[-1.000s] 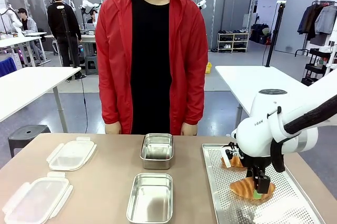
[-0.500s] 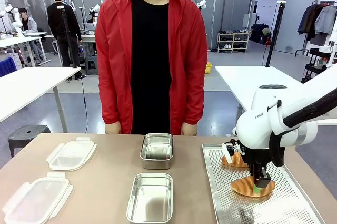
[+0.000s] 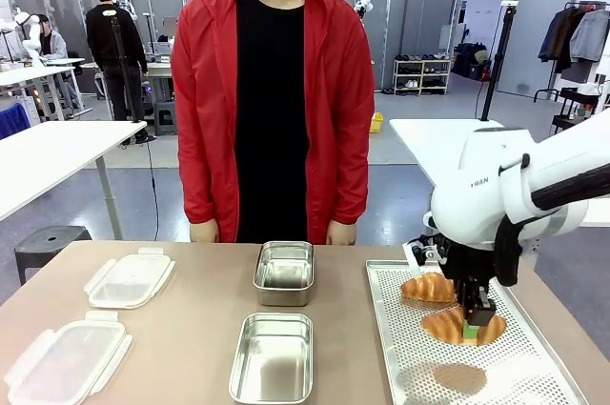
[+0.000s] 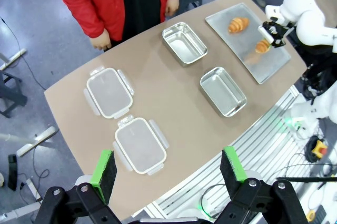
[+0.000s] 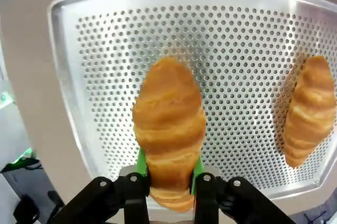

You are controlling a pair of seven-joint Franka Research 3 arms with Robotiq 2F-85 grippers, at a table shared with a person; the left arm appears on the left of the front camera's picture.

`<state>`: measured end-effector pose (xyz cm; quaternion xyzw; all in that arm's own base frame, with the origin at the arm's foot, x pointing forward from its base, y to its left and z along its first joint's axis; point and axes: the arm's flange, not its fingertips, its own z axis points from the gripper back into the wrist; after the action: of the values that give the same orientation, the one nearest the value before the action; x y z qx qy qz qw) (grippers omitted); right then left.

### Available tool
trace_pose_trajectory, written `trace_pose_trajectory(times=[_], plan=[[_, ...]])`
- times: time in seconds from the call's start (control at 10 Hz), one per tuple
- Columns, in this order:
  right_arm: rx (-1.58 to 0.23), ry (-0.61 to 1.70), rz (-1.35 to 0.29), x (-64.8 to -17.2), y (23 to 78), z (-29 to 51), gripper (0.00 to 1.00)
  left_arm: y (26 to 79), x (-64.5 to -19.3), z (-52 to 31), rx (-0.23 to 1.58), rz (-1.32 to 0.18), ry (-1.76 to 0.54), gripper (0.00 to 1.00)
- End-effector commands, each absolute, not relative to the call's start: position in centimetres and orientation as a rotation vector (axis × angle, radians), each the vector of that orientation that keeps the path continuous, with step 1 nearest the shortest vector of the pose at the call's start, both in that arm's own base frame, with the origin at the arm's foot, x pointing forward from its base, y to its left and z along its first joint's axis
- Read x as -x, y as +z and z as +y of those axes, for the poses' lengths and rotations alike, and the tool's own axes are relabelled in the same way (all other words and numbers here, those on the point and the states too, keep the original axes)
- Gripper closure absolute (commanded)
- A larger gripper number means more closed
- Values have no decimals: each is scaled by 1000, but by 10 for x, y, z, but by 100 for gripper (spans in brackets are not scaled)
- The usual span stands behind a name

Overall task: Place the bread into the airtight container.
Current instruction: Pick up a Butter Roll and place it into an empty Airtight Container.

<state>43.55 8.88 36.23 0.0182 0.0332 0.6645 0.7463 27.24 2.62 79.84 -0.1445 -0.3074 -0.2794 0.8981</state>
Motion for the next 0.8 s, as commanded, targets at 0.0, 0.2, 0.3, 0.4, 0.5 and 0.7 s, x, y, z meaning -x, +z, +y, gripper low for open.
trace_pose_trajectory(times=[0.0,0.2,0.3,0.4,0.5,0.7], plan=[[-18,1392,84,-419,395,121,65,800,-272,26,299,-646,-599,0],[1,1341,81,-398,417,176,65,800,-272,26,299,-646,-599,0],[25,1341,79,-390,424,210,65,800,-272,26,299,-646,-599,0],[-4,1338,58,-388,428,239,65,800,-272,26,299,-646,-599,0],[-17,1304,38,-387,429,267,65,800,-272,26,299,-646,-599,0],[-15,1323,22,-385,424,314,65,800,-272,26,299,-646,-599,0]])
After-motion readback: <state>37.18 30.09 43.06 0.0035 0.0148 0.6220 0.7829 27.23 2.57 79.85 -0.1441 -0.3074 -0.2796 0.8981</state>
